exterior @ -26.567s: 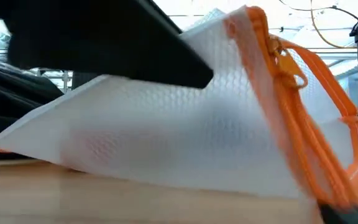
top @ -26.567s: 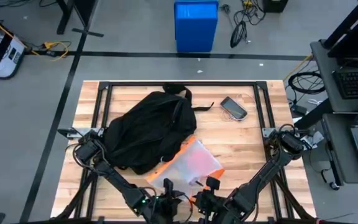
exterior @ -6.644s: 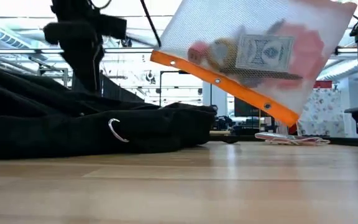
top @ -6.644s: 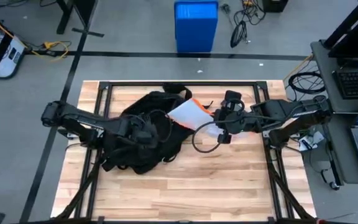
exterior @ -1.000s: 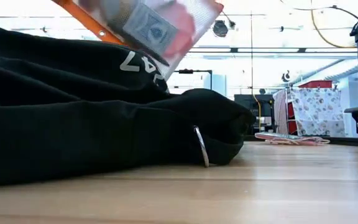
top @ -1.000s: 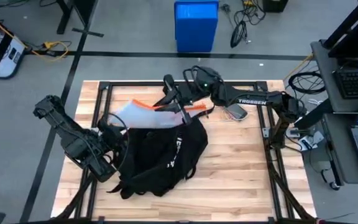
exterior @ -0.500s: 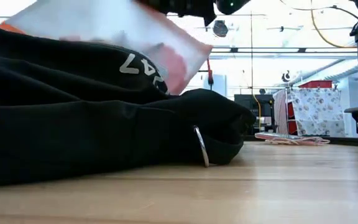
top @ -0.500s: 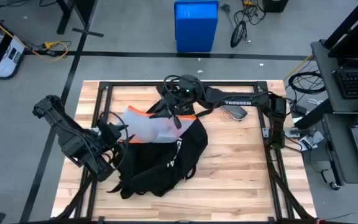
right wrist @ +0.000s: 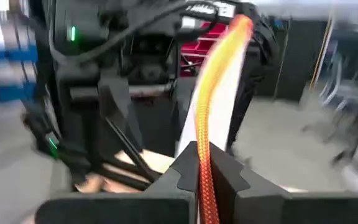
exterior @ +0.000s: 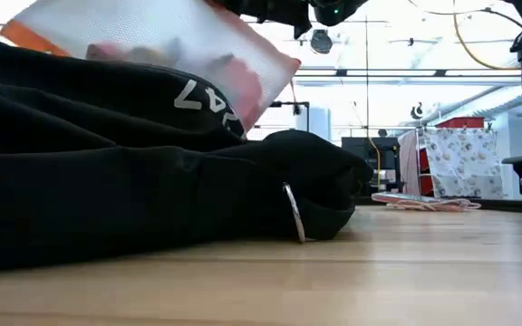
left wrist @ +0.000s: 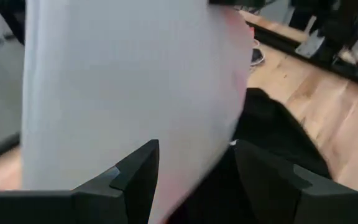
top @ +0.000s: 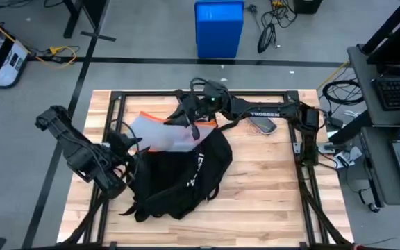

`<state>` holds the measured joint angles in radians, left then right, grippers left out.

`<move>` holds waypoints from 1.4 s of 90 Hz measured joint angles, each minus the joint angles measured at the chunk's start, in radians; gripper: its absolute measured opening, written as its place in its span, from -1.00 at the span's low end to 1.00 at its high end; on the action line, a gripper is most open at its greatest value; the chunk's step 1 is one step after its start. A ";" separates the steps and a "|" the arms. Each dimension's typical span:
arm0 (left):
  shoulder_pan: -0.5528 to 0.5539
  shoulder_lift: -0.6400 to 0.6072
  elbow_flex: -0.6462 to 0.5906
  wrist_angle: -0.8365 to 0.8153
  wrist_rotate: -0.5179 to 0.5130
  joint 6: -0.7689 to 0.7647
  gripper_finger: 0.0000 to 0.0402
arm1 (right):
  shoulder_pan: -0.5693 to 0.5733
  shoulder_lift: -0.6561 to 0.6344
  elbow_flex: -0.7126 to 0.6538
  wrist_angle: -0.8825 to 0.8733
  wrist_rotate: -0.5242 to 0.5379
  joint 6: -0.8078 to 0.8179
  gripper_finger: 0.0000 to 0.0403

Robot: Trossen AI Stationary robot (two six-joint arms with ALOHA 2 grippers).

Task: Unpack backpack
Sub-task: Put the orange zip bag into the black backpack

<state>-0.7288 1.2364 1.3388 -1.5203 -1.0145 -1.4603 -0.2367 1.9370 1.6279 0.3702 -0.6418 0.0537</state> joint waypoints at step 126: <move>0.142 -0.171 -0.001 0.100 0.340 -0.248 0.00 | 0.355 -0.021 0.000 -0.656 -0.345 0.779 -1.00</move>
<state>-0.5870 1.0655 1.3376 -1.4205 -0.6748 -1.7081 0.1184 1.9158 1.6279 -0.2861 -0.9873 0.8324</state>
